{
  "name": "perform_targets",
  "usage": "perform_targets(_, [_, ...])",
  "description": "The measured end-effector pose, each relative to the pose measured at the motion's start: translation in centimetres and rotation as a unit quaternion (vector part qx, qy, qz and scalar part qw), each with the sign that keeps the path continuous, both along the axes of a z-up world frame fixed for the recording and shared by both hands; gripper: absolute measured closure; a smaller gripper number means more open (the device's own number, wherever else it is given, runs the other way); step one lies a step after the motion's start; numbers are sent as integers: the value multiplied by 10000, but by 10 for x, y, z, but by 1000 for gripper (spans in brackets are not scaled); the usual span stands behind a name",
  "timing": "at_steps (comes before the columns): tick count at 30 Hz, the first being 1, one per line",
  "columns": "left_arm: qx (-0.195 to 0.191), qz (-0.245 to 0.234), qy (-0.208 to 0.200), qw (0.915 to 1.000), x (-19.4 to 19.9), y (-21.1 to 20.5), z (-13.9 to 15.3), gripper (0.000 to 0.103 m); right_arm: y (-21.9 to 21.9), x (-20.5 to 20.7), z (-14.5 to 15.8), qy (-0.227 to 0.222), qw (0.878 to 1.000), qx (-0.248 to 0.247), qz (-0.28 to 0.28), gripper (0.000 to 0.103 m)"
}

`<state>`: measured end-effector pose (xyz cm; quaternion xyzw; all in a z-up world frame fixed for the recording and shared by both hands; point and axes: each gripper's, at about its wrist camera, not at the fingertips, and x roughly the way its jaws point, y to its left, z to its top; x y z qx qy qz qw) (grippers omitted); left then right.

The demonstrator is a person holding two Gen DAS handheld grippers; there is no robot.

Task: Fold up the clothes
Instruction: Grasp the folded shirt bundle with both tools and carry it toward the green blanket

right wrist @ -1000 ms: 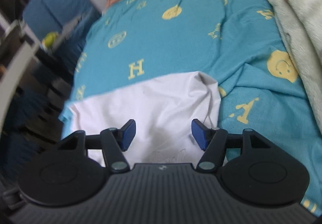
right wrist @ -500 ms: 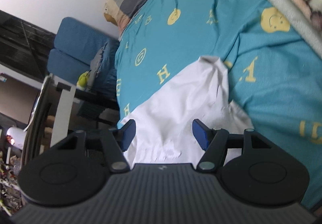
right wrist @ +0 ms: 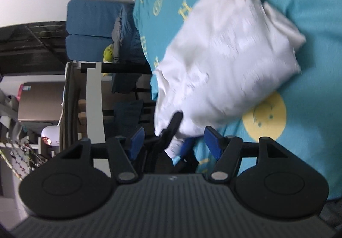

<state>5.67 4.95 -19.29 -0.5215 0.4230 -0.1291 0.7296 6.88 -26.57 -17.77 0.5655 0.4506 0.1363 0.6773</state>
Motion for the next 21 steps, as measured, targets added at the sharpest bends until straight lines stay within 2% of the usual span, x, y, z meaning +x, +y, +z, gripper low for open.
perform_targets(3, [22, -5, -303, 9995, 0, -1, 9, 80, 1, -2, -17, 358, 9984, 375, -216, 38])
perform_targets(6, [-47, 1, -416, 9991, 1, -1, 13, 81, -6, -4, -34, 689, 9927, 726, -665, 36])
perform_targets(10, [-36, 6, -335, 9994, 1, -2, 10, 81, -24, -3, -45, 833, 9859, 504, -1360, 35])
perform_targets(12, [46, -1, -291, 9996, 1, -5, 9, 81, -21, -1, -45, 764, 9877, 314, -1329, 35])
perform_targets(15, [28, -17, -198, 9998, 0, 2, 5, 80, -13, 4, -38, 556, 9908, -142, -1223, 51])
perform_targets(17, [35, -44, -109, 9999, -1, 1, 3, 77, -9, 6, -37, 521, 9913, -284, -1177, 66])
perform_targets(18, [38, -69, -79, 9999, -1, 0, 2, 76, -9, 6, -36, 500, 9913, -319, -1174, 69])
perform_targets(21, [-36, -159, -5, 9999, -3, -3, 2, 55, -10, 4, -31, 373, 9917, -402, -1163, 73])
